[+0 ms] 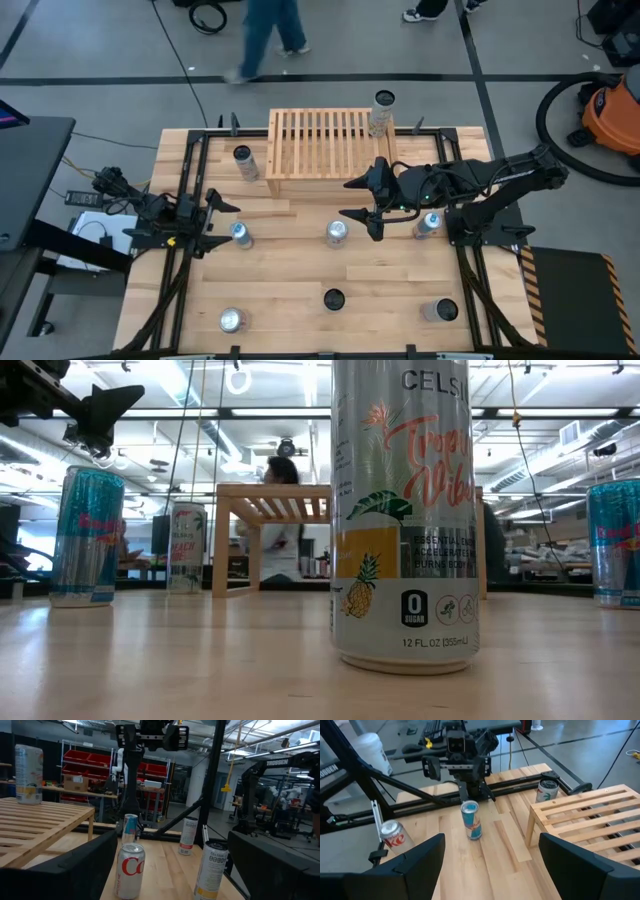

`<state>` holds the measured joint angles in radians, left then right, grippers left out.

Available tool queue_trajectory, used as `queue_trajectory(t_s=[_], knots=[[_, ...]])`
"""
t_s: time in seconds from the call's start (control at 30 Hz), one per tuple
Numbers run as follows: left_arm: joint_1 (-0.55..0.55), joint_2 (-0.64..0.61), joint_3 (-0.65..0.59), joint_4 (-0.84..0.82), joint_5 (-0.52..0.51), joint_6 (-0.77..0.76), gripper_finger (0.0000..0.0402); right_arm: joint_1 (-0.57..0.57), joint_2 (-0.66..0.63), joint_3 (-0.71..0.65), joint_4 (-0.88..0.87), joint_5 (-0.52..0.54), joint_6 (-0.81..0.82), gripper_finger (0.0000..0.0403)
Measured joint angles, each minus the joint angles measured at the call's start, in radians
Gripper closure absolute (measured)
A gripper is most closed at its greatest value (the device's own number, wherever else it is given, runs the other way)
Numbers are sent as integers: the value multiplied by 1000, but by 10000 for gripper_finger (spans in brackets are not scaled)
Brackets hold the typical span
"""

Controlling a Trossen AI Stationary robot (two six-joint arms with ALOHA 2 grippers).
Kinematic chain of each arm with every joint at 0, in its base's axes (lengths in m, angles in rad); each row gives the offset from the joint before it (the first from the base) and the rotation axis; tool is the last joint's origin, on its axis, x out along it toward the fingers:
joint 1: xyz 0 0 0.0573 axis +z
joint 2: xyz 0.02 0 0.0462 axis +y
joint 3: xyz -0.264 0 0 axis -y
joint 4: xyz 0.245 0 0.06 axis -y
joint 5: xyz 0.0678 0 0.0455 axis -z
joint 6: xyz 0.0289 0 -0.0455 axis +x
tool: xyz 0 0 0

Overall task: Place canned beverage on shelf
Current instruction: Put the left blue soda can on the shelf

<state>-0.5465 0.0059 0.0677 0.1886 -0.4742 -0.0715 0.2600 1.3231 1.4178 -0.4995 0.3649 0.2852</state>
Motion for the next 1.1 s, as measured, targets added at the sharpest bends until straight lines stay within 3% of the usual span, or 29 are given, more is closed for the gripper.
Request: queue_trajectory(t_s=[0.3, 0.47, 0.77, 1.1], knots=[[0, 0, 2, -8, 0, -21, 14, 0, 0, 0, 22, 0, 3, 71], [0, 41, 122, -238, -16, -61, 14, 0, 0, 0, 22, 0, 2, 71], [0, 306, 365, -619, -92, -266, 14, 0, 0, 0, -30, 0, 3, 71], [0, 573, 432, -732, -123, -493, 14, 0, 0, 0, -63, 0, 2, 71]])
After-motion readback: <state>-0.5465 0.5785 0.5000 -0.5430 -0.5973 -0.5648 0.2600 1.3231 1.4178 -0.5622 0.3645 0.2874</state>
